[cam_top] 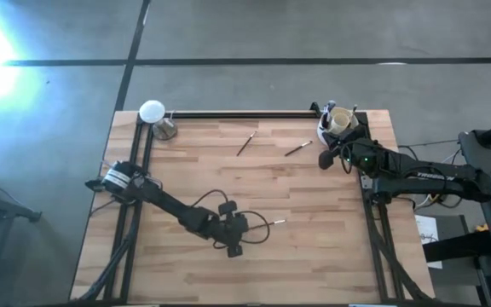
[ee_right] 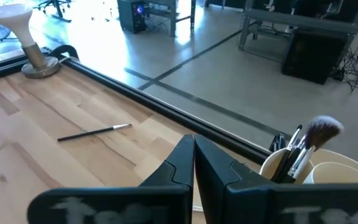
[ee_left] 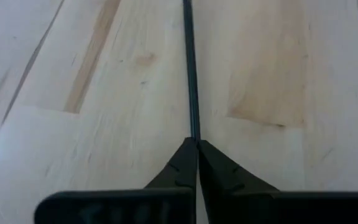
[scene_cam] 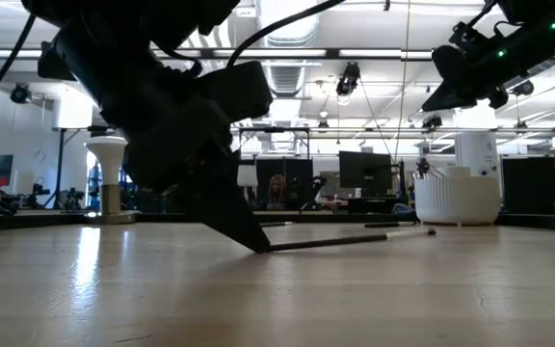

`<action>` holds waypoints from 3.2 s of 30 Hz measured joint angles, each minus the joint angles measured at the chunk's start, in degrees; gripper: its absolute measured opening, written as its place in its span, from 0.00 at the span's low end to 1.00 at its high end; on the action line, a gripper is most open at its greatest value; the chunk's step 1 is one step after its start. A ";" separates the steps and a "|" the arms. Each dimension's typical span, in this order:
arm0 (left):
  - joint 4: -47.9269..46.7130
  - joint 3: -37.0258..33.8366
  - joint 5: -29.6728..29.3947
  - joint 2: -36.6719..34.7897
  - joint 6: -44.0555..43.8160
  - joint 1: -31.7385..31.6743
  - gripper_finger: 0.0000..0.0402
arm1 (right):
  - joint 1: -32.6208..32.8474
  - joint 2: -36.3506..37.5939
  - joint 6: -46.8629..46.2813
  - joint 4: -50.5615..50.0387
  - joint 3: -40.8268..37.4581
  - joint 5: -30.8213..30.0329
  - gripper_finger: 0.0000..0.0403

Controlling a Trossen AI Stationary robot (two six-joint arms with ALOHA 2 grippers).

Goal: Put items in baskets/containers
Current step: Put the black eyeshadow brush into the white organizer

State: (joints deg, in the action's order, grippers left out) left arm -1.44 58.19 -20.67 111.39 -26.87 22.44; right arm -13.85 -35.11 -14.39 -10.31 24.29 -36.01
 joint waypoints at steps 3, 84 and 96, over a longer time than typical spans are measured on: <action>-0.20 -0.09 -0.37 0.07 1.22 0.00 0.01 | 0.00 -0.38 0.00 0.06 0.00 0.00 0.02; 37.27 -29.53 -8.45 -4.37 -6.30 -2.51 0.00 | 10.84 -65.85 10.89 36.56 10.15 43.44 0.34; 37.25 -29.53 -8.60 -4.35 -6.02 -2.51 0.00 | 10.78 -67.61 11.93 36.10 11.17 43.86 0.08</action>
State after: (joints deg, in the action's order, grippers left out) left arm 35.81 28.67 -29.28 107.04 -32.89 19.92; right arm -3.07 -102.71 -2.46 25.79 35.46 7.85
